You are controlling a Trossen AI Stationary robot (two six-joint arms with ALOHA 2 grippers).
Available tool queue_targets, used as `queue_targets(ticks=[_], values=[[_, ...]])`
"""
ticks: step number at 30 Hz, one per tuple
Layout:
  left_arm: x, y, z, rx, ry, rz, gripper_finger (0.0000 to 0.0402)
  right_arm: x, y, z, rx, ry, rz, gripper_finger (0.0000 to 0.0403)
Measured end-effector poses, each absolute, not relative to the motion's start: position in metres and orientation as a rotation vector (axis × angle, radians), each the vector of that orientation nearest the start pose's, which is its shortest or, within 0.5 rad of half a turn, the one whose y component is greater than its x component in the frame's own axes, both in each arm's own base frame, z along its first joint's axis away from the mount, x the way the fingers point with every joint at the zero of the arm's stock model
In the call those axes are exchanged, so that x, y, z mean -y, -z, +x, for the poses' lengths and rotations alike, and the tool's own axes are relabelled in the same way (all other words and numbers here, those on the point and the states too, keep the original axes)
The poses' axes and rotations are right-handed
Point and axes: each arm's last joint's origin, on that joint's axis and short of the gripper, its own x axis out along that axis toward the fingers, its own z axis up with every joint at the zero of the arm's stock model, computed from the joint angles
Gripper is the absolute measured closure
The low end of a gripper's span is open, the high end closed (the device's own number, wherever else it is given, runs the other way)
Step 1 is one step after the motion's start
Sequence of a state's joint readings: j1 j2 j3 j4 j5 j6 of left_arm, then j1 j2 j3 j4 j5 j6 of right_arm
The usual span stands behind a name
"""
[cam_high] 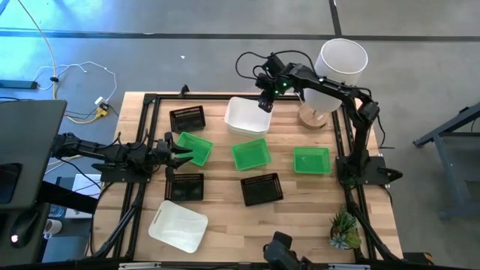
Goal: Stack baskets by color
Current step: Stack the left green bin on the middle green bin
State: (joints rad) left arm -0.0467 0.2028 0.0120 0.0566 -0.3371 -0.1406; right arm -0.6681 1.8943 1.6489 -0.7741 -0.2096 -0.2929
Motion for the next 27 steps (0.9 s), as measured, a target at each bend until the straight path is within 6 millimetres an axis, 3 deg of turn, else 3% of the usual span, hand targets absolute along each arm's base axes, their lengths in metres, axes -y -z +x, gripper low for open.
queue_targets(ticks=[11, 20, 27], values=[[-0.007, -0.161, 0.107, -0.111, -0.369, -0.033, 0.0201, 0.200, -0.313, 0.323, -0.913, 0.201, 0.095, 0.0274], [-0.007, -0.194, 0.104, -0.122, -0.360, 0.039, 0.0185, 0.156, -0.338, 0.327, -0.867, 0.109, -0.002, 0.0274], [-0.007, -0.224, 0.106, -0.272, -0.362, 0.051, 0.0190, 0.141, -0.354, 0.318, -0.860, 0.151, -0.059, 0.0274]])
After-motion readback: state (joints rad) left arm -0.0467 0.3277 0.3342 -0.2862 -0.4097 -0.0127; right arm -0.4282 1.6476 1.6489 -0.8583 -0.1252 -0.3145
